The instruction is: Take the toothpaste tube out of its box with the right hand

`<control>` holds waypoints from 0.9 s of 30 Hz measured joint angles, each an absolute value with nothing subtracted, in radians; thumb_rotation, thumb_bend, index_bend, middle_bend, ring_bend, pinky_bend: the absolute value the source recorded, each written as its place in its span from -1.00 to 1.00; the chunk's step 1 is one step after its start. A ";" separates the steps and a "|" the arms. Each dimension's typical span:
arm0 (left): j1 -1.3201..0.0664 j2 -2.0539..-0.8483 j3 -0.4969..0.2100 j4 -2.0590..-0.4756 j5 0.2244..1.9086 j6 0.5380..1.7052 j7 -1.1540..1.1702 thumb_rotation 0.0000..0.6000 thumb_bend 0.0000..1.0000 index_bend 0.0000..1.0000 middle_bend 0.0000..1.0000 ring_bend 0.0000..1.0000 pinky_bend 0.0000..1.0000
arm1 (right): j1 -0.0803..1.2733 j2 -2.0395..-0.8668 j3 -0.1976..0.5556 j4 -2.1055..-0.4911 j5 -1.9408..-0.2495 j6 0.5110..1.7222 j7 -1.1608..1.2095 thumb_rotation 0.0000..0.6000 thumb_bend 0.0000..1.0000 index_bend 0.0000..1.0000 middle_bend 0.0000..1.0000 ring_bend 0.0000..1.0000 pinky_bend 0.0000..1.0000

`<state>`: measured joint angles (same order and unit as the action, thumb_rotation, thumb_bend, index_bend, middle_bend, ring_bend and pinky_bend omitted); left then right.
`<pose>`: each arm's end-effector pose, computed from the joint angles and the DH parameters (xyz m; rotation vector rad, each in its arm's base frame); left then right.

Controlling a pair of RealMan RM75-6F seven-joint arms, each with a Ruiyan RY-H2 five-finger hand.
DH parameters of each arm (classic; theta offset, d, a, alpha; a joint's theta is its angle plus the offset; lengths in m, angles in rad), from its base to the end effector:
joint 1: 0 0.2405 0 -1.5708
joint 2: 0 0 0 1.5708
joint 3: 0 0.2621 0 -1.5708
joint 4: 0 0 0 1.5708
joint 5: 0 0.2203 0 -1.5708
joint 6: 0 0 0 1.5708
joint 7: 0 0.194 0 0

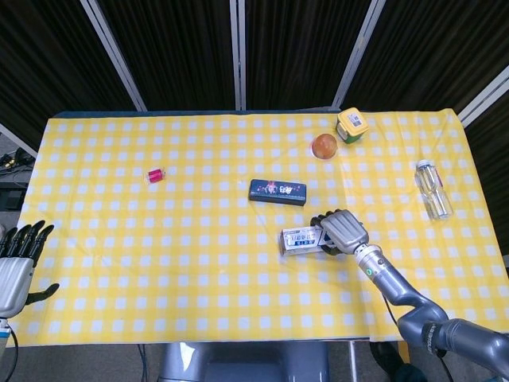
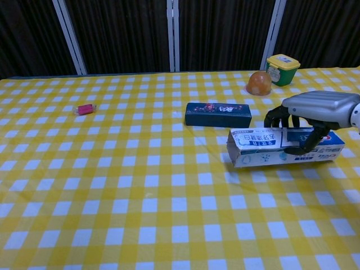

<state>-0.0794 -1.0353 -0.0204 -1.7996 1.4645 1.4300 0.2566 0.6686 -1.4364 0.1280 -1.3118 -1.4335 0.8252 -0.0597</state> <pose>-0.3010 0.2205 0.1478 -1.4711 -0.8657 -0.7215 -0.2083 -0.3975 -0.0214 2.0107 -0.8700 0.8014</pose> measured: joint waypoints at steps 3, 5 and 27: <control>-0.079 -1.033 -0.019 -1.804 1.468 1.434 0.254 1.00 -1.00 -1.00 -1.00 -1.00 -1.00 | 0.658 -1.410 0.125 -1.334 -1.466 0.881 -0.058 1.00 -0.42 -0.18 -0.09 -0.21 -0.15; -0.077 -1.030 -0.018 -1.807 1.471 1.437 0.248 1.00 -1.00 -1.00 -1.00 -1.00 -1.00 | 0.653 -1.385 0.125 -1.353 -1.487 0.918 -0.065 1.00 -0.42 -0.18 -0.09 -0.21 -0.15; -0.054 -0.986 0.007 -1.821 1.543 1.486 0.161 1.00 -1.00 -1.00 -1.00 -1.00 -1.00 | 0.634 -1.052 0.198 -1.648 -1.814 1.179 -0.941 1.00 -0.34 -0.20 -0.23 -0.36 -0.23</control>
